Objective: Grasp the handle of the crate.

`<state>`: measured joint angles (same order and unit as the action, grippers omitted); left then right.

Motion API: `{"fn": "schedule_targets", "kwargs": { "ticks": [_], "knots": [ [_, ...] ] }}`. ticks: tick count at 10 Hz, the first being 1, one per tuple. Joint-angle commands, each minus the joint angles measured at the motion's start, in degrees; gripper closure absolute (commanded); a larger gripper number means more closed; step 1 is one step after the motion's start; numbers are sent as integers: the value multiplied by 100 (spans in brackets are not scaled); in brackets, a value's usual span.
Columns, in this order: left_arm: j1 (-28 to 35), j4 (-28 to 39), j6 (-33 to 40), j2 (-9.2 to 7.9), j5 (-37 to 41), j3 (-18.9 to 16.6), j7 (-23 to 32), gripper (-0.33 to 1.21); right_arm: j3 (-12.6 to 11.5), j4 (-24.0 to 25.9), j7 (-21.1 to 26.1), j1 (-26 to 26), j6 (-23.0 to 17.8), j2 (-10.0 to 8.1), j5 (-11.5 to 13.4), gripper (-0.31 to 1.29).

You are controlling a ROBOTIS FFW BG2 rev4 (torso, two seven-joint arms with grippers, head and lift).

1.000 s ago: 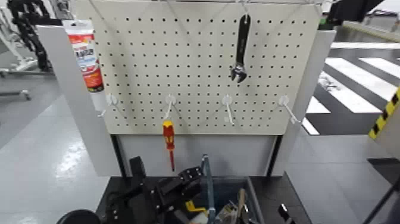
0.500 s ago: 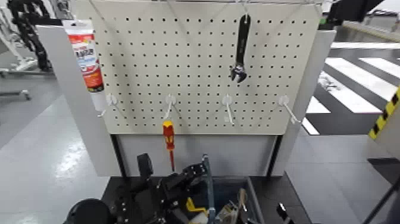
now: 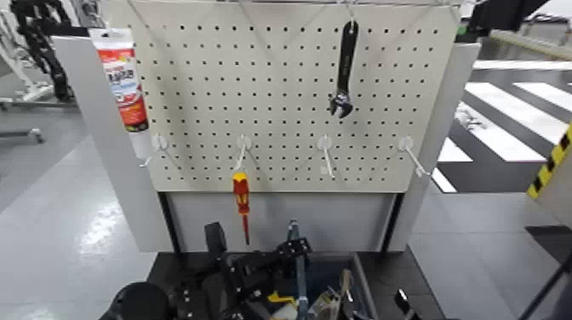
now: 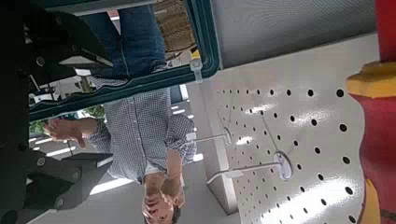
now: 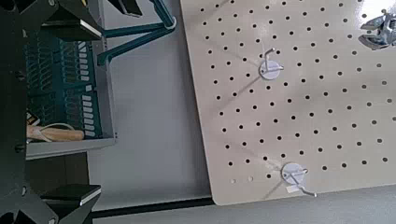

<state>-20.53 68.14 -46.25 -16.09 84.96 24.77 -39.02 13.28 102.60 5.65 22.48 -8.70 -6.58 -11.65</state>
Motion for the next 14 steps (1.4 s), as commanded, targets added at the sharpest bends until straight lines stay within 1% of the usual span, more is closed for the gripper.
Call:
{"fn": "schedule_targets", "kwargs": {
  "ticks": [1,7,11,14],
  "knots": [
    [-3,-81,-7,18,21,54,-45,119,16,-12,-2,-16,0,-10,-31,15],
    [111,-81,2,62,152,98,-27,119,25,-12,-2,-16,9,-28,-48,15],
    [260,138,-7,70,223,107,8,119,8,5,-2,2,17,-28,-48,15],
    [541,648,-297,44,231,-157,237,119,-10,5,-2,10,17,-19,-48,15]
  ]
}}
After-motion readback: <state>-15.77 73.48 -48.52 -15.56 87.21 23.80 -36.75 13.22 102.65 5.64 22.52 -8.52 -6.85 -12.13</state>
